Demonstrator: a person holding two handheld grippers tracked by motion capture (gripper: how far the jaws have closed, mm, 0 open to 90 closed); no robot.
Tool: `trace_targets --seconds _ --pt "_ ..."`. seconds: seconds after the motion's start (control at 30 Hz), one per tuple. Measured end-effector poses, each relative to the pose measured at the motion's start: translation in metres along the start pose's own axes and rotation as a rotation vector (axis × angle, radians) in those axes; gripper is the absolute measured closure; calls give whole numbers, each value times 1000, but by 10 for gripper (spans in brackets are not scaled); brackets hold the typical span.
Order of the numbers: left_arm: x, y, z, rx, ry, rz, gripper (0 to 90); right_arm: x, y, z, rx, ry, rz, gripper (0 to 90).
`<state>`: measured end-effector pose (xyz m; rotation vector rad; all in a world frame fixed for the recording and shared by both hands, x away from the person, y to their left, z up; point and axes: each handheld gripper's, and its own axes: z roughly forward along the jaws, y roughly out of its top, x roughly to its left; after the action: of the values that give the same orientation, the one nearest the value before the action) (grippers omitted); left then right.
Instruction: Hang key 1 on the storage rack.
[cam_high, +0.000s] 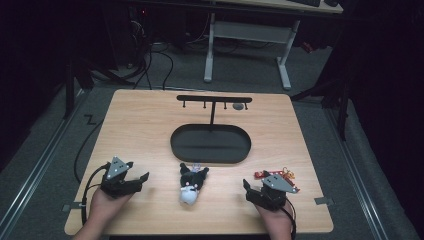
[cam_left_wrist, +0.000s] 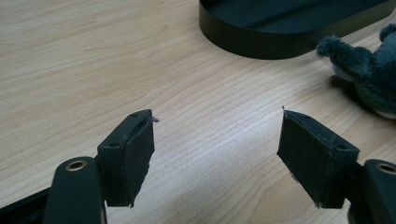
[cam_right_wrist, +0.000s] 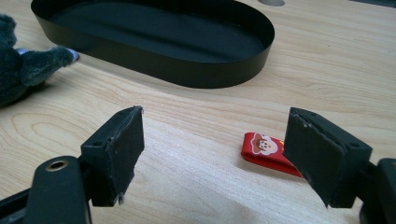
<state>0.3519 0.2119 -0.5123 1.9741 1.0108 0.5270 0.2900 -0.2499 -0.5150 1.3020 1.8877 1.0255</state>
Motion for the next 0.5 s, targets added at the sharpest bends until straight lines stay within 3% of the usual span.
trace_targets --seconds 0.43,0.5 --pt "-8 0 3 -6 -2 36 267 -6 -1 -6 12 -22 -4 246" --pt "-7 0 2 -5 -15 28 295 -6 0 -6 9 -49 -12 249"
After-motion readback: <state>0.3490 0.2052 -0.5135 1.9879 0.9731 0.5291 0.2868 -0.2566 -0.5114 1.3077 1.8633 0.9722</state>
